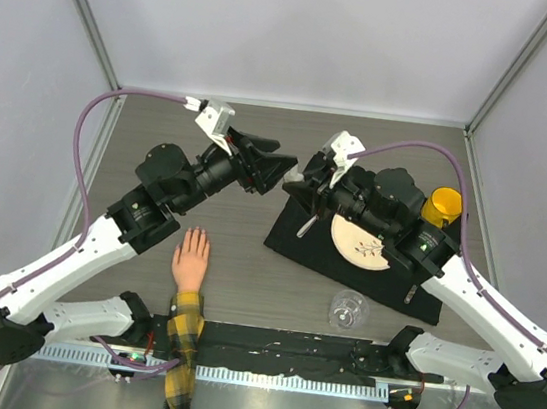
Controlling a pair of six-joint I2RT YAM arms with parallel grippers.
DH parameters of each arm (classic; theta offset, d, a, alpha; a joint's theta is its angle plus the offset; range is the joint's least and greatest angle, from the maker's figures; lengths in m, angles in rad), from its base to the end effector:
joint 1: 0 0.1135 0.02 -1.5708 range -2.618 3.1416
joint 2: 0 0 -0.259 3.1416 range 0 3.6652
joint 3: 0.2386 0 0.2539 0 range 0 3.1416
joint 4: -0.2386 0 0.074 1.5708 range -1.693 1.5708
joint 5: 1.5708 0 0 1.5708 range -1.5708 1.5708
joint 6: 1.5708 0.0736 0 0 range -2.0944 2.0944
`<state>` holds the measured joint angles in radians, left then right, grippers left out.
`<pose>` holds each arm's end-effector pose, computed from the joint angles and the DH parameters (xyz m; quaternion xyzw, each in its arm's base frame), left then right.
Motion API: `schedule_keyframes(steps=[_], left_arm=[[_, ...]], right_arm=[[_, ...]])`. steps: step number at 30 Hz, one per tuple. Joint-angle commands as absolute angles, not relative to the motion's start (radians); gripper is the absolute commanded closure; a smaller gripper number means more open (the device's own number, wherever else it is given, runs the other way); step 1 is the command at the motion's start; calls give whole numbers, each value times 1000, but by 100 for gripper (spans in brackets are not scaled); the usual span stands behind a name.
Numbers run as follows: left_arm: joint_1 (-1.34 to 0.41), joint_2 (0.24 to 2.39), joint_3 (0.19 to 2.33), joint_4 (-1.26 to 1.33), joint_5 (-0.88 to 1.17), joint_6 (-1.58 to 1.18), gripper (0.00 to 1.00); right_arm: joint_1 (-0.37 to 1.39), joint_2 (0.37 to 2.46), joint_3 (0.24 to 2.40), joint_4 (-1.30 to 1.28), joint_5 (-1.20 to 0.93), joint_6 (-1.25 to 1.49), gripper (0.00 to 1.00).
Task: Paint the nails
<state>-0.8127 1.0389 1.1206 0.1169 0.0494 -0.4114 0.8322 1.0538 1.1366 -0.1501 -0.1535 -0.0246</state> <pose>0.1859 -0.2016 0.4458 0.1450 0.6168 -0.4572 0.6241 0.1797 0.2141 0.4090 -0.3502 0.6408 0.3190 0.6041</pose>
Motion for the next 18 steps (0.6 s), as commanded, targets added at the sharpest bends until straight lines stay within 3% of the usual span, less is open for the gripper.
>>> schedule_keyframes(steps=[1, 4, 7, 16, 18], left_arm=[[-831, 1045, 1114, 190, 48, -399, 38], [-839, 1049, 1108, 190, 45, -390, 37], [-845, 1066, 1114, 167, 35, -393, 44], [-847, 1161, 1195, 124, 139, -396, 77], [-845, 1184, 1216, 117, 236, -396, 96]], right_arm=[[836, 1054, 1184, -80, -123, -18, 100], [836, 1054, 1187, -78, -120, -15, 100], [836, 1045, 1192, -77, -120, -12, 100], [836, 1035, 1201, -91, -124, -6, 100], [836, 1037, 1213, -103, -130, -5, 100]])
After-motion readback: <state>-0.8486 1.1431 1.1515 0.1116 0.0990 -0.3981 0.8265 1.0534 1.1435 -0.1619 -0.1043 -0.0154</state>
